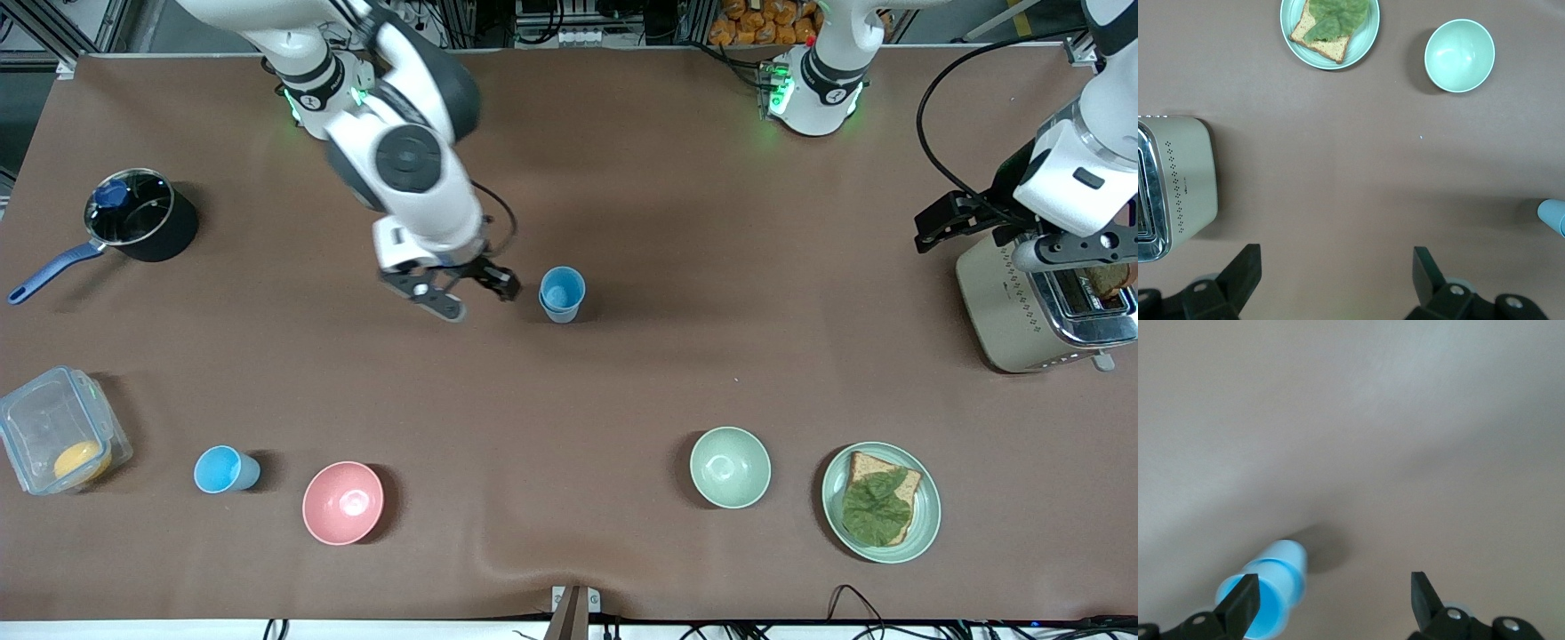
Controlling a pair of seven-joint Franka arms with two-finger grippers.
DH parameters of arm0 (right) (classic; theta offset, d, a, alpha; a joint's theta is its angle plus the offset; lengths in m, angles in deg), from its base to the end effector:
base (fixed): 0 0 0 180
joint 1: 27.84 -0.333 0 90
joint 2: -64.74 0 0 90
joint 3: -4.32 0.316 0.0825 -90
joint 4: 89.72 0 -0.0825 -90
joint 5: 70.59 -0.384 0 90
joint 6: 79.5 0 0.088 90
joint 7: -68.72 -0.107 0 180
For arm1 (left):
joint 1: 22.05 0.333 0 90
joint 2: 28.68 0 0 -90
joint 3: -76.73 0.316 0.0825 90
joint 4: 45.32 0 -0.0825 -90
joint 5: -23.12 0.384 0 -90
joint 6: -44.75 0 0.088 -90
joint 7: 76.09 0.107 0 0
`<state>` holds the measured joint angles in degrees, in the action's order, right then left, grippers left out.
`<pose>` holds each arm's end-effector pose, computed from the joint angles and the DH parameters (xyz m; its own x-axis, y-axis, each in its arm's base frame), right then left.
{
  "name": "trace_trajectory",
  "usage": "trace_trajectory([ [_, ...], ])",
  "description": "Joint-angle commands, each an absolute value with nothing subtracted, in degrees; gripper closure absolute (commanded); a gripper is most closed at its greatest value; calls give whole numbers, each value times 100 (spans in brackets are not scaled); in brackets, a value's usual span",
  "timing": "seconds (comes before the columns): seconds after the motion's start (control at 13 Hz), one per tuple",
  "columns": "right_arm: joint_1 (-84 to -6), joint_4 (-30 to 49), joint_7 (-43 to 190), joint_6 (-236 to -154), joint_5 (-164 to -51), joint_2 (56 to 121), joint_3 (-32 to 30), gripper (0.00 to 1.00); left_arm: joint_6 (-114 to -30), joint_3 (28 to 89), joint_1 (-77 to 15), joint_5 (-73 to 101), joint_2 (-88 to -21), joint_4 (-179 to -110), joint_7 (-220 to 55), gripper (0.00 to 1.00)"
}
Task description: Stack blue cups with both arms
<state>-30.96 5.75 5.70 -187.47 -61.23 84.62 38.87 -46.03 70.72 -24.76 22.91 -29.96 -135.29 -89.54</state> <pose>0.5331 0.3495 0.4283 0.9152 -0.3973 -0.0668 -0.3956 -0.9176 0.0378 0.5559 -0.0850 0.6135 0.9965 0.0825 -0.0093 0.0826 -0.9966 0.0040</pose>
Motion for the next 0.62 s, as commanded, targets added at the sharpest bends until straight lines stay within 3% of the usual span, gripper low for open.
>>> trace_trajectory([
  [0.0,-2951,609,2707,-17956,-6767,7786,3230,0,-4464,7067,-2443,2251,-2974,-13322,-8831,0],
  [0.23,-2942,-180,4808,-16629,-6945,7635,2123,0,-4420,7076,-2433,2260,-2965,-13199,-8619,0],
  [0.54,-3143,-455,6501,-16231,-7393,7328,496,0,-4324,7076,-2425,2550,-2965,-13110,-8619,0],
])
